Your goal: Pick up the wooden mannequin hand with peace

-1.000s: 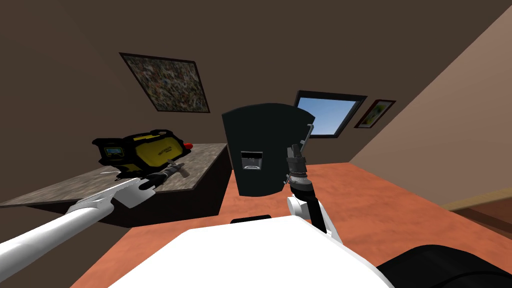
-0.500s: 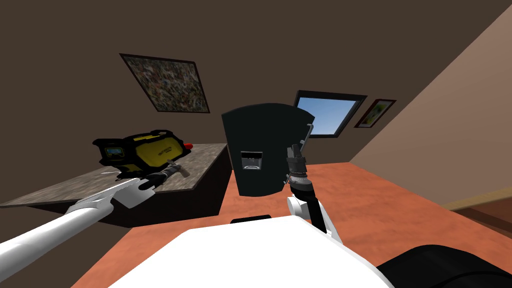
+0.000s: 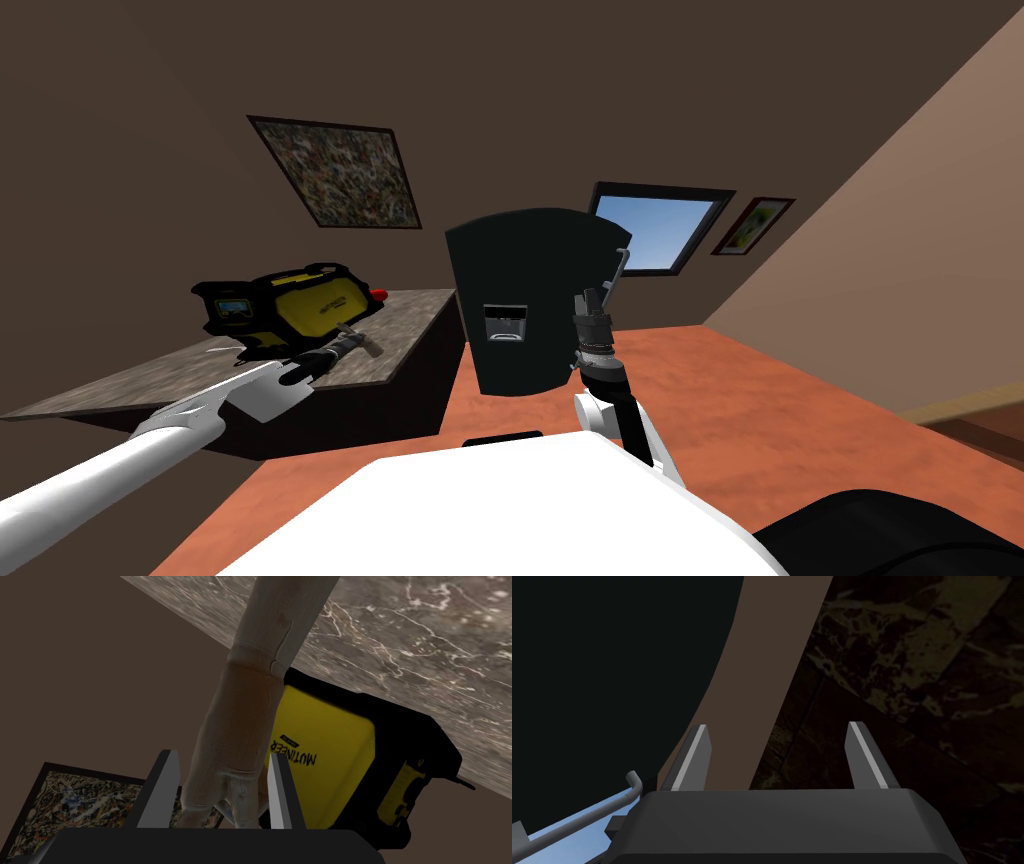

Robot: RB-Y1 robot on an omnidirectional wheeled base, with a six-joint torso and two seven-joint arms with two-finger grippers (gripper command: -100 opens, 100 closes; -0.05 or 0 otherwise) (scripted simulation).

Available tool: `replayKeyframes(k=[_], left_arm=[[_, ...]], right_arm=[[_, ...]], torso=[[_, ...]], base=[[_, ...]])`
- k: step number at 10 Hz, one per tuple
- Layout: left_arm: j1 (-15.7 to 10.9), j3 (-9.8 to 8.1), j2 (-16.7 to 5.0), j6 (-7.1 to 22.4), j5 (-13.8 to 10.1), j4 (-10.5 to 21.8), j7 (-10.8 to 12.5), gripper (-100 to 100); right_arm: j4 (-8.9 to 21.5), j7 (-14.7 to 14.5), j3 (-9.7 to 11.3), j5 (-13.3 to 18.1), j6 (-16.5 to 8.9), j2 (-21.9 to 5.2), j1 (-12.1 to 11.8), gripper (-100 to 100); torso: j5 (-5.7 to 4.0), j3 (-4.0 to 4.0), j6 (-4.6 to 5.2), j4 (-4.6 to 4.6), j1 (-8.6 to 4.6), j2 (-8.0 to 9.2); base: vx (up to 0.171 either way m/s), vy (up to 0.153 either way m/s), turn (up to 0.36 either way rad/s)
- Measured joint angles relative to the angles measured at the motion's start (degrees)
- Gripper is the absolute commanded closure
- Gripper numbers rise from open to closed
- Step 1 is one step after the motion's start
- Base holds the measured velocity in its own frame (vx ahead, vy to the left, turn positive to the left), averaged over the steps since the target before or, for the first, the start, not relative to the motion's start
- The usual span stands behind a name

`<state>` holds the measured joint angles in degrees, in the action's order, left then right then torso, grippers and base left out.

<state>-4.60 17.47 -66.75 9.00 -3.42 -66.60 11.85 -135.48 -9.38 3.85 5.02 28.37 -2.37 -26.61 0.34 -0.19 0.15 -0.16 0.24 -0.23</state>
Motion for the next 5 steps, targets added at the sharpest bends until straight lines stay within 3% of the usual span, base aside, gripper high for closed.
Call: replayKeyframes(k=[2,4,5], left_arm=[[2.75,-3.18,2.42,1.53,0.49,-2.61,-1.99,100],[4.57,-4.03,2.82,1.87,0.61,-4.99,-2.35,100],[5.86,-5.51,4.08,2.81,0.67,-6.39,-3.29,100]], right_arm=[[0.0,0.0,0.0,0.0,0.0,0.0,0.0,0],[0.0,0.0,0.0,0.0,0.0,0.0,0.0,0],[0.0,0.0,0.0,0.0,0.0,0.0,0.0,0]], torso=[[0.35,-0.27,0.13,-0.26,0.12,-0.29],[0.68,-0.39,0.26,-0.49,-0.02,-0.29],[0.84,-0.5,0.32,-0.59,0.05,-0.42]], base=[[0.039,0.034,-0.014],[0.02,0.017,0.0],[0.045,0.037,-0.019]])
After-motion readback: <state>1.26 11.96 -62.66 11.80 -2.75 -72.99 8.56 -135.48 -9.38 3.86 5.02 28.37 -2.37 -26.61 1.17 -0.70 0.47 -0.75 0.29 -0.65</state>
